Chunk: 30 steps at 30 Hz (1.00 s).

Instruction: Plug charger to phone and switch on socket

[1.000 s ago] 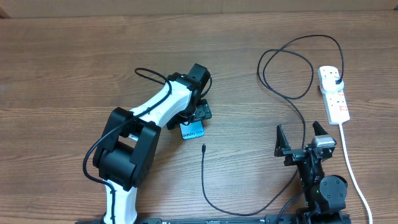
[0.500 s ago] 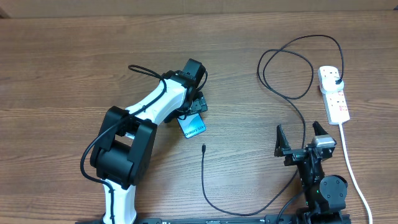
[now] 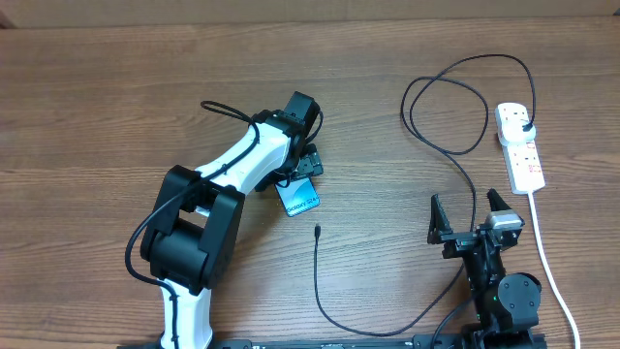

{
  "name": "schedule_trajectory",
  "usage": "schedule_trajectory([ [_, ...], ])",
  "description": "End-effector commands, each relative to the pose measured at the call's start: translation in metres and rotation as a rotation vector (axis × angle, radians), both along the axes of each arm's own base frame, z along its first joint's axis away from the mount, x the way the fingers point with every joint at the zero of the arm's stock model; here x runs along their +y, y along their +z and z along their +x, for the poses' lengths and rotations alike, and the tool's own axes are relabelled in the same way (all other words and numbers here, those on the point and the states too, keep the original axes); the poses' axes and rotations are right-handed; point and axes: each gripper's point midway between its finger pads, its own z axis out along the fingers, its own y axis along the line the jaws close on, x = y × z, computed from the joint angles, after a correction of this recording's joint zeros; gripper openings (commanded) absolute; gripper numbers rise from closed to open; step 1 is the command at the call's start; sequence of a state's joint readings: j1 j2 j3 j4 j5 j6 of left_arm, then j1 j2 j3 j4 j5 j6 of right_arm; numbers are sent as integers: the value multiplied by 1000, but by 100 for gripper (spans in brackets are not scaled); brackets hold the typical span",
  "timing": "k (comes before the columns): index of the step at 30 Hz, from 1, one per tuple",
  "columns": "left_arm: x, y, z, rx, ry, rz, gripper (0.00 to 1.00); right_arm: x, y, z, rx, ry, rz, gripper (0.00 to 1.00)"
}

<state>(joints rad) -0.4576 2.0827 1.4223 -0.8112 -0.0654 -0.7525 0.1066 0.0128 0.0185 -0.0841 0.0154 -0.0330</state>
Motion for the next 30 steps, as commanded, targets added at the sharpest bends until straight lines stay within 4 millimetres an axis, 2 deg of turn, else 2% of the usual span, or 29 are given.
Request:
schedule_trajectory([
  [1, 3, -53, -33, 156, 12, -2, 99, -1, -2, 0, -1, -5, 3, 100],
  [14, 5, -53, -11, 70, 79, -12, 100, -1, -2, 0, -1, -5, 3, 100],
  [22, -10, -53, -29, 158, 70, -96, 100, -1, -2, 0, -1, -5, 3, 100],
  [30, -17, -53, -40, 189, -55, -96, 99, -1, -2, 0, -1, -5, 3, 100],
])
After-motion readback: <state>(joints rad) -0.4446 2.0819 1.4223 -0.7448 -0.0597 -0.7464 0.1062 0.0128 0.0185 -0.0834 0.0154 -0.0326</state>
